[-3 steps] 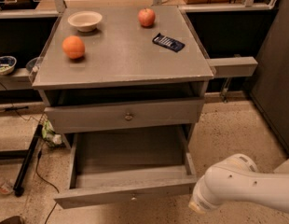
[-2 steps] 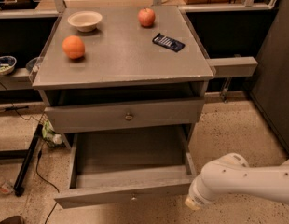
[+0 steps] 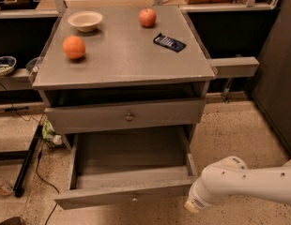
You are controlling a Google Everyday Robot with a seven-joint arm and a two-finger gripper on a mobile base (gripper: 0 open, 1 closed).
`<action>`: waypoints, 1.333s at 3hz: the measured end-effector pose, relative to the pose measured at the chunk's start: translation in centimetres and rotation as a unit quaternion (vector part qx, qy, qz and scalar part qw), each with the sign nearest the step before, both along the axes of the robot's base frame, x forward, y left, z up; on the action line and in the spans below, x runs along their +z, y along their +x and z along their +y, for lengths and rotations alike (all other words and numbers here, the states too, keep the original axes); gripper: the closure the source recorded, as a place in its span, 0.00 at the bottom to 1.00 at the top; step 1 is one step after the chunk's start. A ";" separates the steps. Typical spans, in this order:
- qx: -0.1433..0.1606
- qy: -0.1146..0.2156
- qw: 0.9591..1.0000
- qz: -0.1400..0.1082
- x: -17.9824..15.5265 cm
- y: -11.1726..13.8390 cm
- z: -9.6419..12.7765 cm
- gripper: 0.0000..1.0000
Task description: Close middle drawer
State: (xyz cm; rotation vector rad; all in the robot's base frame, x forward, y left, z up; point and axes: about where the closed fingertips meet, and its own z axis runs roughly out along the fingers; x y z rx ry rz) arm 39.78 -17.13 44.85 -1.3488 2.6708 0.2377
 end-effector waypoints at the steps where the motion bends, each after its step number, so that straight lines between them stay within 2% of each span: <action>1: -0.011 0.007 1.000 0.006 -2.4 0.7 0.6 1.00; 2: -0.024 0.021 1.000 0.002 -4.3 2.4 1.3 1.00; 3: -0.033 0.033 0.999 -0.015 -4.7 4.5 2.0 1.00; 4: -0.033 0.035 0.999 -0.022 -4.5 5.0 2.2 1.00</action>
Offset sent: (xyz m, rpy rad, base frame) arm 0.0503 0.0217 -0.0666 0.0759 -0.0105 -0.0827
